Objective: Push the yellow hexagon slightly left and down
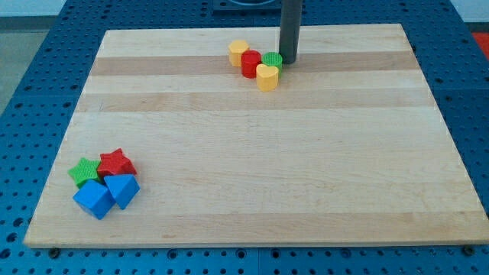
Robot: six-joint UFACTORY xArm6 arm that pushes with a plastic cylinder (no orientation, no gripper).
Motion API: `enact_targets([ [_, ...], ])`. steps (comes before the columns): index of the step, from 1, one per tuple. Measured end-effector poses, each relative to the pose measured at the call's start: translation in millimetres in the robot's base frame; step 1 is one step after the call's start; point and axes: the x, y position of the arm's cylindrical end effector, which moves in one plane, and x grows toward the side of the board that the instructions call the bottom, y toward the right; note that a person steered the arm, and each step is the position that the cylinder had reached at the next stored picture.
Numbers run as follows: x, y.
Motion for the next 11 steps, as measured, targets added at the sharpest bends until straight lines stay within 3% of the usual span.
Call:
enact_targets([
  [2, -21.4, 0.0],
  [6, -21.4, -103.2],
  [11, -33.5, -123.3],
])
